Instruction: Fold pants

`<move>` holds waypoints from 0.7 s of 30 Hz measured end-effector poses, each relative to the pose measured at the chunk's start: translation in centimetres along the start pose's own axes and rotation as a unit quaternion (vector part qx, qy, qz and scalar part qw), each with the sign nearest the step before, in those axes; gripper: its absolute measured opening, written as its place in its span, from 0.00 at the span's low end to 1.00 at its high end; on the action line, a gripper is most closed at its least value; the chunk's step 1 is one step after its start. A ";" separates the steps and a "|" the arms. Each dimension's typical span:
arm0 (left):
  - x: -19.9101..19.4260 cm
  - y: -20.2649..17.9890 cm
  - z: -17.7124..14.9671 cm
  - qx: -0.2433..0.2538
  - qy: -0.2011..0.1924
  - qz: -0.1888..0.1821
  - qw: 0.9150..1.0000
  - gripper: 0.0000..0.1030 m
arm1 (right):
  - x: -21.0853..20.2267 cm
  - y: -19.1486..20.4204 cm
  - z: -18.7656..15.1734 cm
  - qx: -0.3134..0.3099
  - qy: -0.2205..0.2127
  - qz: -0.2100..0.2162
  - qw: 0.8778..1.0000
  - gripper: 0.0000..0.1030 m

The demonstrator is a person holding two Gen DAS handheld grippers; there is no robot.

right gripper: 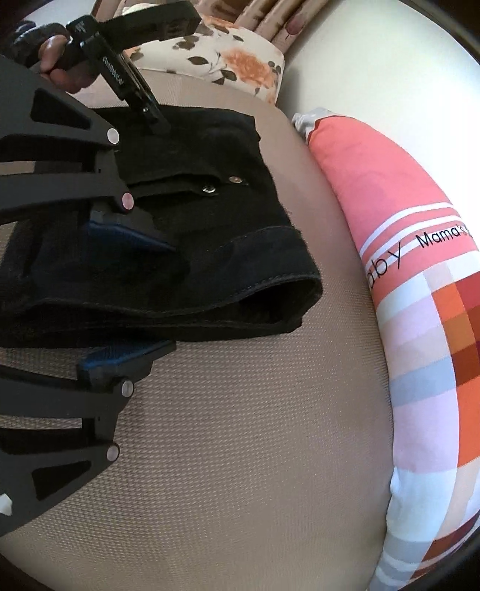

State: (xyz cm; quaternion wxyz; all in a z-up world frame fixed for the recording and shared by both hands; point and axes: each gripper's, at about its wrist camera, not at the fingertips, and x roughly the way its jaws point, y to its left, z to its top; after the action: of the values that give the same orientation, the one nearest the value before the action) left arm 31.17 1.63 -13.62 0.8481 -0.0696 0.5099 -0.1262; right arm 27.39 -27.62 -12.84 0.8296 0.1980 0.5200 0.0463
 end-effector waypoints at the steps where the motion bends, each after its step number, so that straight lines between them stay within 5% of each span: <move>1: -0.2 -0.1 -0.3 0.004 -0.006 0.004 1.000 0.52 | -0.2 -0.1 -0.3 0.000 -0.001 -0.004 1.000 0.43; 12: -4.3 -1.5 -4.2 0.027 -0.029 0.089 0.995 0.59 | -4.7 0.1 -4.0 0.005 -0.036 -0.022 0.999 0.54; 21: -8.0 -2.1 -9.3 0.005 -0.033 0.113 0.993 0.60 | -9.4 2.5 -9.0 -0.018 -0.077 -0.053 0.995 0.60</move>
State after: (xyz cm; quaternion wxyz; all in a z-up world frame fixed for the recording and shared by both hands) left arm 19.03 1.99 -10.66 0.8736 -0.0112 0.4856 -0.0298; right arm 15.53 -25.50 -7.38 0.8720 0.1580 0.4633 -0.0037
